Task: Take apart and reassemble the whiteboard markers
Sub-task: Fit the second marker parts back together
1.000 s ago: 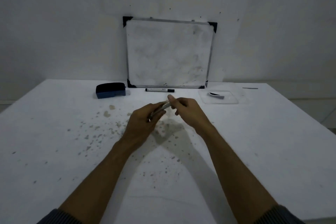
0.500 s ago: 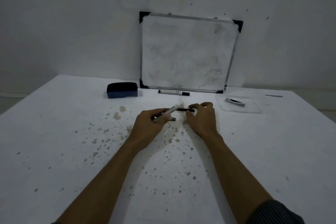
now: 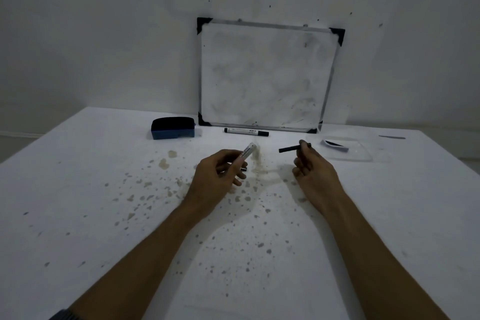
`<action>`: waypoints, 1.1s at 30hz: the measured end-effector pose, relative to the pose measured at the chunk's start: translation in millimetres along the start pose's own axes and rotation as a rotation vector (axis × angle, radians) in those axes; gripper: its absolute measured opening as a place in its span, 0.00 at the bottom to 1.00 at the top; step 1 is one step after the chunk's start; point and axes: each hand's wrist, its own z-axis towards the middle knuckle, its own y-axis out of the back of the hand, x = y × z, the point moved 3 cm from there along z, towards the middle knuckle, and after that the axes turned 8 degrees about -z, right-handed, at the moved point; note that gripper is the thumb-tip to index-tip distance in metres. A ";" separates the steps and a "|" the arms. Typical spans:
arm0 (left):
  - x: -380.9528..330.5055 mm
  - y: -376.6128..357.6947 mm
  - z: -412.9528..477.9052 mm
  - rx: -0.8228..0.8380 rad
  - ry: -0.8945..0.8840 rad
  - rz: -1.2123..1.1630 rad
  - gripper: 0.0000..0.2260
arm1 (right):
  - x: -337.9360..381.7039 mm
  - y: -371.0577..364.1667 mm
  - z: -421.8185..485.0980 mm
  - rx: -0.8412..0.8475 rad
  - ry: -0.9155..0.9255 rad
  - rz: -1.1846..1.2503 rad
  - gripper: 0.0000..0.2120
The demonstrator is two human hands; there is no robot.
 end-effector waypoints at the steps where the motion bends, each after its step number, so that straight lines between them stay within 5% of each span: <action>1: 0.4 -0.1 -0.3 0.022 0.019 -0.013 0.10 | -0.4 -0.2 -0.6 0.030 -0.023 0.014 0.09; 10: 0.1 -4.5 -6.6 0.187 0.140 -0.087 0.11 | -3.0 -17.5 -10.7 0.016 -0.014 -0.089 0.14; 26: 5.9 -4.9 -7.4 0.162 0.142 -0.025 0.11 | -3.7 -28.4 -20.8 -0.071 0.102 -0.389 0.12; 33: 0.4 -4.6 -6.7 0.151 0.134 -0.078 0.08 | 6.5 -48.0 -38.5 -0.010 0.499 -0.588 0.07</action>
